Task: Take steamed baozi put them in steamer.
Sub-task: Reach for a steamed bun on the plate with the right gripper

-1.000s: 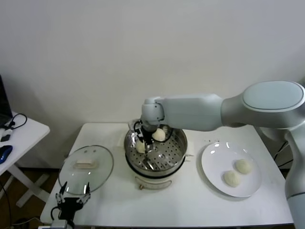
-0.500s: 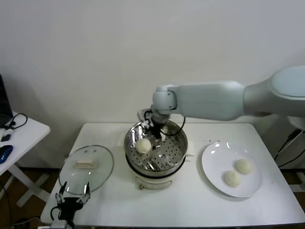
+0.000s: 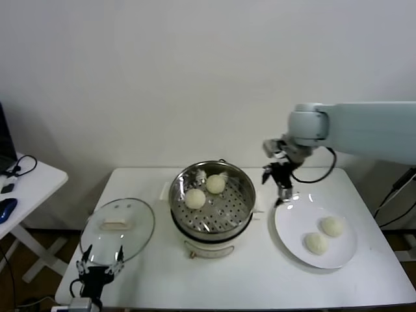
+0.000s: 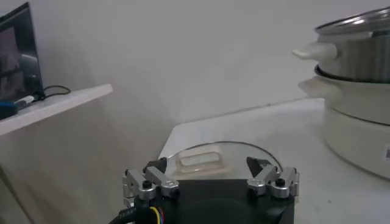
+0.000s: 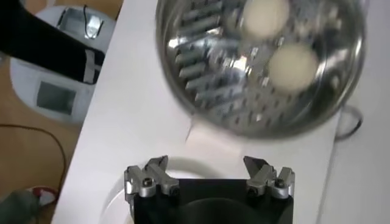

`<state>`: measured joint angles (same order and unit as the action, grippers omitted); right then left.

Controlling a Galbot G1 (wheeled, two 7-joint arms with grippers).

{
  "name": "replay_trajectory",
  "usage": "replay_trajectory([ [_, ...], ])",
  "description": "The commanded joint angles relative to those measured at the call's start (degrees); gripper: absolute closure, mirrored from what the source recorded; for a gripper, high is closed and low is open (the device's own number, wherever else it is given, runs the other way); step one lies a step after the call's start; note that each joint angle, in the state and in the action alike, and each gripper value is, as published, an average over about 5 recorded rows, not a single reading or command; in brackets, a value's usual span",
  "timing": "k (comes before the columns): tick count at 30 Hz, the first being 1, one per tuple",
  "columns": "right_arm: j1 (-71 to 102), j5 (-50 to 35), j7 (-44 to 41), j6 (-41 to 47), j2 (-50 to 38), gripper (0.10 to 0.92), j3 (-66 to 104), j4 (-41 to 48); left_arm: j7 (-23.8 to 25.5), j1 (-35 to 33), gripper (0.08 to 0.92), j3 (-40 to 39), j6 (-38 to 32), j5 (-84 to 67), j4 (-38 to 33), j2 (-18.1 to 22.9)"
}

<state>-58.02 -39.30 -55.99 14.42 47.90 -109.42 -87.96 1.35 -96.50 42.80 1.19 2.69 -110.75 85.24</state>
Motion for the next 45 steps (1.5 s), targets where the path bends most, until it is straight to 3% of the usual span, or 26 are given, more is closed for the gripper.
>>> replay_trajectory([
  [1,4.4,9.8,-1.3,-1.7,-15.3,0.203,-3.6,-2.5,0.0,-0.1,0.177,0.2,-0.1,-0.3,0.2,0.1],
  [22,37.1,26.5,4.6,-0.1,-20.2,0.203,23.0,7.6,-0.2,-0.3,0.177,0.2,-0.4,0.5,1.5,0.0],
  [45,48.5,29.4,7.7,0.6,-17.7,0.203,35.1,11.3,-0.2,-0.9,0.177,0.2,-0.4,1.1,1.0,0.0],
])
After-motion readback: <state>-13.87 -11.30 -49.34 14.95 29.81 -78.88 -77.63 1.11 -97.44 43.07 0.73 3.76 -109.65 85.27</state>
